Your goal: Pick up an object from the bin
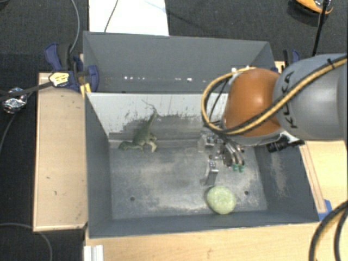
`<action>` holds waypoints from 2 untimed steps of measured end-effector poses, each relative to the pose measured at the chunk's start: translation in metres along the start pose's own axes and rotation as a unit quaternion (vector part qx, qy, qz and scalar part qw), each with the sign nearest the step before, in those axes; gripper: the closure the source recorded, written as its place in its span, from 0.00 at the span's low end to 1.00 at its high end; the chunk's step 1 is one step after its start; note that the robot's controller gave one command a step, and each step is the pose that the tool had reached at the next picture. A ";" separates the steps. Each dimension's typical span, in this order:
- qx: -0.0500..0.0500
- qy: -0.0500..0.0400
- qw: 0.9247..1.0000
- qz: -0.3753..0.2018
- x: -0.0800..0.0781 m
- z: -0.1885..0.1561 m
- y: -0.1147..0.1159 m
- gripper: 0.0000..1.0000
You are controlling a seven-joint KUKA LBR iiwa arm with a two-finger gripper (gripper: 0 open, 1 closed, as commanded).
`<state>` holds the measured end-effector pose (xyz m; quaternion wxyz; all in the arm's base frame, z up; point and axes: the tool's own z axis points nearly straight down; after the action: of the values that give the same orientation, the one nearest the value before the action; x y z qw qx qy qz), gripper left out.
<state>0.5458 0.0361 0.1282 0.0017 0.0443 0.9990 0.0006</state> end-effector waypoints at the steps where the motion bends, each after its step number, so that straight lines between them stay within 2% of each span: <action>1: 0.000 -0.001 0.996 -0.085 -0.015 -0.025 -0.023 0.00; 2: 0.000 -0.002 1.000 -0.014 -0.019 -0.027 -0.038 0.00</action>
Offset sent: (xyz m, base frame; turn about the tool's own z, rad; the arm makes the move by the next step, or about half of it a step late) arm 0.0163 -0.0656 0.0177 -0.1606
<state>0.5616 -0.0032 0.1554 0.0039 0.0307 0.9995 0.0008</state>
